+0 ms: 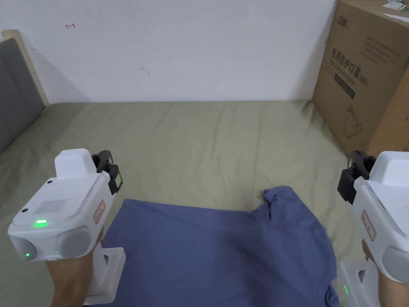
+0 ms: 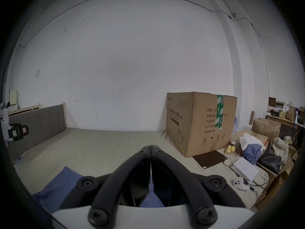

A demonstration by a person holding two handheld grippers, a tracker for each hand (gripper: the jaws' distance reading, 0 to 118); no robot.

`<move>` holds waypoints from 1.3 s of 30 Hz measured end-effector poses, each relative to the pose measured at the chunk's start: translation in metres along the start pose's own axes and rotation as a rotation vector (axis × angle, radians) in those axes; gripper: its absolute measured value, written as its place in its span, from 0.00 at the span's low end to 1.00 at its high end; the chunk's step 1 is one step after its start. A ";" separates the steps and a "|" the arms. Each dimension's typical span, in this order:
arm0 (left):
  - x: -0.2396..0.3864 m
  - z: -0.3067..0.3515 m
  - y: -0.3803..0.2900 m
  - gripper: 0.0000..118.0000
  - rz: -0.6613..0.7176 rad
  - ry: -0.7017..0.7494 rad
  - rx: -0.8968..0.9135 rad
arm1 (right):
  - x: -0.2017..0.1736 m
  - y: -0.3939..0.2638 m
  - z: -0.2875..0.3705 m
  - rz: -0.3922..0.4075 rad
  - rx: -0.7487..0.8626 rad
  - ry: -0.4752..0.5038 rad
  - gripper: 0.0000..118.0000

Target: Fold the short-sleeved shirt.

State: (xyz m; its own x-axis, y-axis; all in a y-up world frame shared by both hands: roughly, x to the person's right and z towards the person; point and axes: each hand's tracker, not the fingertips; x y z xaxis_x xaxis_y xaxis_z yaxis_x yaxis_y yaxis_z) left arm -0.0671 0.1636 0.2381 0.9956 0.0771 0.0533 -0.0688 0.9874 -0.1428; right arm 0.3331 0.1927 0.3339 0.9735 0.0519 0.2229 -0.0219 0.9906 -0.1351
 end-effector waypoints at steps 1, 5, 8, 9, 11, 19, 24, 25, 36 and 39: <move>0.002 -0.003 -0.001 0.00 -0.005 -0.024 -0.026 | -0.002 0.000 -0.001 0.007 -0.002 0.013 0.00; 0.004 -0.023 -0.012 0.00 -0.025 -0.054 -0.107 | -0.001 -0.003 -0.015 0.030 -0.004 0.016 0.00; 0.000 -0.058 -0.020 0.00 -0.053 -0.085 -0.238 | 0.000 -0.005 -0.027 0.030 -0.015 0.030 0.00; -0.003 -0.073 -0.023 0.00 -0.044 -0.090 -0.294 | 0.000 -0.006 -0.032 0.031 -0.021 0.034 0.00; -0.008 -0.107 -0.035 0.00 -0.008 -0.116 -0.406 | 0.000 -0.009 -0.045 0.029 -0.034 0.044 0.00; -0.035 -0.233 -0.090 0.04 0.017 -0.099 -0.746 | -0.002 -0.030 -0.099 0.051 -0.106 0.046 0.00; -0.059 -0.299 -0.135 0.73 0.033 -0.040 -0.961 | -0.001 -0.049 -0.130 0.069 -0.165 0.031 0.00; -0.063 -0.309 -0.144 0.77 0.010 -0.019 -0.991 | 0.000 -0.054 -0.135 0.072 -0.181 0.028 0.00; -0.056 -0.313 -0.170 0.08 -0.095 -0.030 -0.951 | 0.028 -0.102 -0.182 0.050 -0.377 0.007 0.00; -0.053 -0.303 -0.163 0.01 -0.069 -0.034 -0.926 | 0.036 -0.121 -0.205 0.019 -0.518 0.000 0.03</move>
State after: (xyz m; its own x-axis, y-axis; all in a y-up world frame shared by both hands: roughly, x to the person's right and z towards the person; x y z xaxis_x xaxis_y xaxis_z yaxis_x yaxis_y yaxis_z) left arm -0.0893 -0.0429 -0.0409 0.9921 0.0407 0.1183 0.0837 0.4868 -0.8695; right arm 0.4173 0.0490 0.1600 0.9740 0.0692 0.2155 0.0762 0.7966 -0.5997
